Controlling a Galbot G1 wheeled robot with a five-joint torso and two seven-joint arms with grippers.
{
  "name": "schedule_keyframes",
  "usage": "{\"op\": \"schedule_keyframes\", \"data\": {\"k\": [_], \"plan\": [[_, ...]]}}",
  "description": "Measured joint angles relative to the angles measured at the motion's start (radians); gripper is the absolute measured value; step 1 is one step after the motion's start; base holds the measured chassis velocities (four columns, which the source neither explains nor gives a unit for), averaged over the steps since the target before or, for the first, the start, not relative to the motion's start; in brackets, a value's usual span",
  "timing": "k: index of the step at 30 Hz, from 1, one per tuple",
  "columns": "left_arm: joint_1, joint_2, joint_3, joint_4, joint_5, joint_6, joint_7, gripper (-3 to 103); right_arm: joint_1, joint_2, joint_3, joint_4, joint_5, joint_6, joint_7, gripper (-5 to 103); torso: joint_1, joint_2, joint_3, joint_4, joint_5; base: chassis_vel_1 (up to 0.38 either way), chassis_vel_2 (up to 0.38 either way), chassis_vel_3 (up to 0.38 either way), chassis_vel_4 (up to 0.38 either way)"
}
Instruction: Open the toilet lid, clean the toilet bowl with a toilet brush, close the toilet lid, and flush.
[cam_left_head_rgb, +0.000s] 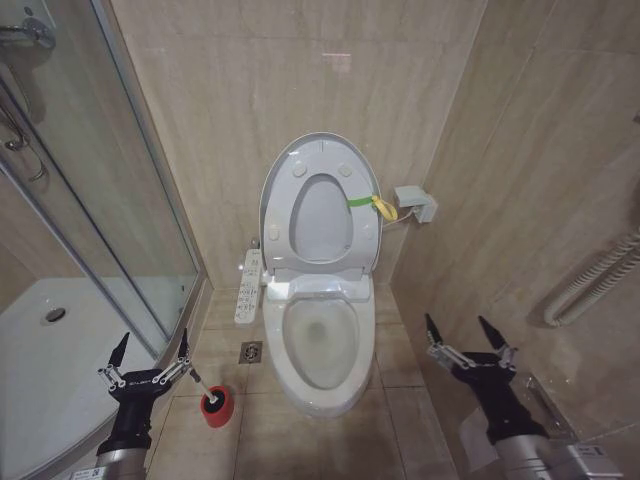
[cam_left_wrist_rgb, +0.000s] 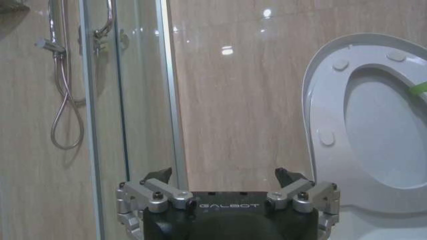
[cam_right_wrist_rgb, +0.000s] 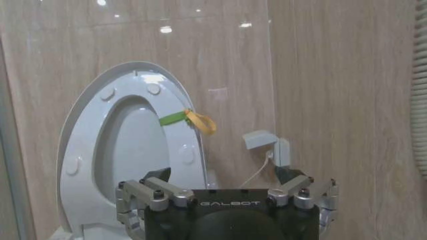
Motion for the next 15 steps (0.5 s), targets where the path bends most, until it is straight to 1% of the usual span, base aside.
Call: {"op": "schedule_keyframes", "data": {"k": [3,9,13,15], "plan": [[0.0,0.0,0.0,0.0,0.0,0.0,0.0,100,0.025,-0.018,0.018,-0.03,-0.027,0.014,0.008,100,0.0,0.0,0.0,0.0001,0.0,0.0,0.0,0.0,0.0],[0.0,0.0,0.0,0.0,0.0,0.0,0.0,100,0.069,-0.04,0.043,-0.085,-0.031,0.04,0.035,100,0.0,0.0,0.0,0.0001,0.0002,0.0,0.0,0.0,0.0],[0.0,0.0,0.0,0.0,0.0,0.0,0.0,100,0.084,-0.043,0.045,-0.111,-0.028,0.061,0.031,100,0.0,0.0,0.0,0.0002,0.0002,0.0,0.0,0.0,0.0],[0.0,0.0,0.0,0.0,0.0,0.0,0.0,100,0.085,-0.041,0.044,-0.12,-0.022,0.07,0.012,100,0.0,0.0,0.0,0.0001,0.0002,0.0,0.0,0.0,0.0]]}}
